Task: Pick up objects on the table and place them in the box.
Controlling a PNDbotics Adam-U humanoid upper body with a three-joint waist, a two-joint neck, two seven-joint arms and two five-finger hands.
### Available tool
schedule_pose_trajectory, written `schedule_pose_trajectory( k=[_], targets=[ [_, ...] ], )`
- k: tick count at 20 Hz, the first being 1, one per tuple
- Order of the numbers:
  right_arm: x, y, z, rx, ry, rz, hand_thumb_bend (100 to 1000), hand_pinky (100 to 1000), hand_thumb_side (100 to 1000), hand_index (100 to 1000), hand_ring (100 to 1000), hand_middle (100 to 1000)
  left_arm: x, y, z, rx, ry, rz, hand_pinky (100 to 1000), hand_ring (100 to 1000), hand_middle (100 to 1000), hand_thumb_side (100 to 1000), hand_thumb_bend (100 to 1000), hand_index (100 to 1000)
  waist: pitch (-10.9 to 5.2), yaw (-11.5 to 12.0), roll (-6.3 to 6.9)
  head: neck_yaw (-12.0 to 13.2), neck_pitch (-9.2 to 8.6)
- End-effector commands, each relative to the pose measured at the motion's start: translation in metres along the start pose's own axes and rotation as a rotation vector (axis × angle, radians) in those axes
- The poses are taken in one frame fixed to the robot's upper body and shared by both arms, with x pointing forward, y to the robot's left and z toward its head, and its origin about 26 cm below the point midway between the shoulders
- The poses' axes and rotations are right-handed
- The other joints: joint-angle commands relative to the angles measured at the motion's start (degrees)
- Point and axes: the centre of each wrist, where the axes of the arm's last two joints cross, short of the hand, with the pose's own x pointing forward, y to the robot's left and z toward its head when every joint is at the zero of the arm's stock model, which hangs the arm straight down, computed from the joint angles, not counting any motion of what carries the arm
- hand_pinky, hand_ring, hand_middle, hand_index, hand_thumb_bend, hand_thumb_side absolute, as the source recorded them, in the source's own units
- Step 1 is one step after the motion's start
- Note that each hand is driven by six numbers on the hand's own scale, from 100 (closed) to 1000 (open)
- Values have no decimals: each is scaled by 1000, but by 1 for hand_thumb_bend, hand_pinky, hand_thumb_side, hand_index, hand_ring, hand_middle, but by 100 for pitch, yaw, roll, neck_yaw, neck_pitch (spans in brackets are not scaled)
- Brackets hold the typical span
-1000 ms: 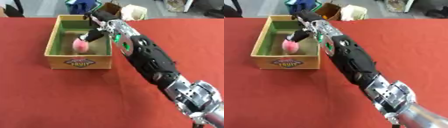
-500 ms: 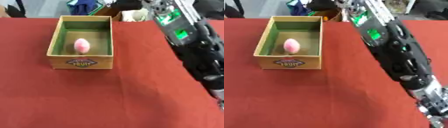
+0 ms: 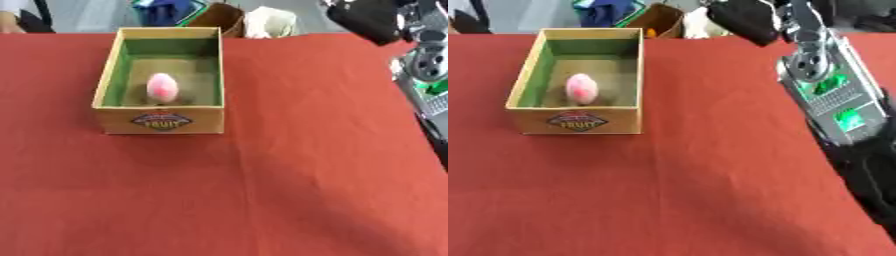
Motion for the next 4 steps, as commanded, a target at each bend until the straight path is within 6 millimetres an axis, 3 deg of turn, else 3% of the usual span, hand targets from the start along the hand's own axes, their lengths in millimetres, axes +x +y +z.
schedule_pose_trajectory(
  k=[1,4],
  targets=[
    [-6,-8,11,-100,4,-132,100,544,571,788,633,610,8,1,-7,9,-44,4,536,500,421,644,100,555,-85,-22,7,-4,-65],
    [-18,-6,34,-161,34,-244,100,580,620,793,690,665,8,2,-7,17,-50,3,536,500,422,647,100,556,-73,-71,12,31,-162]
  ],
)
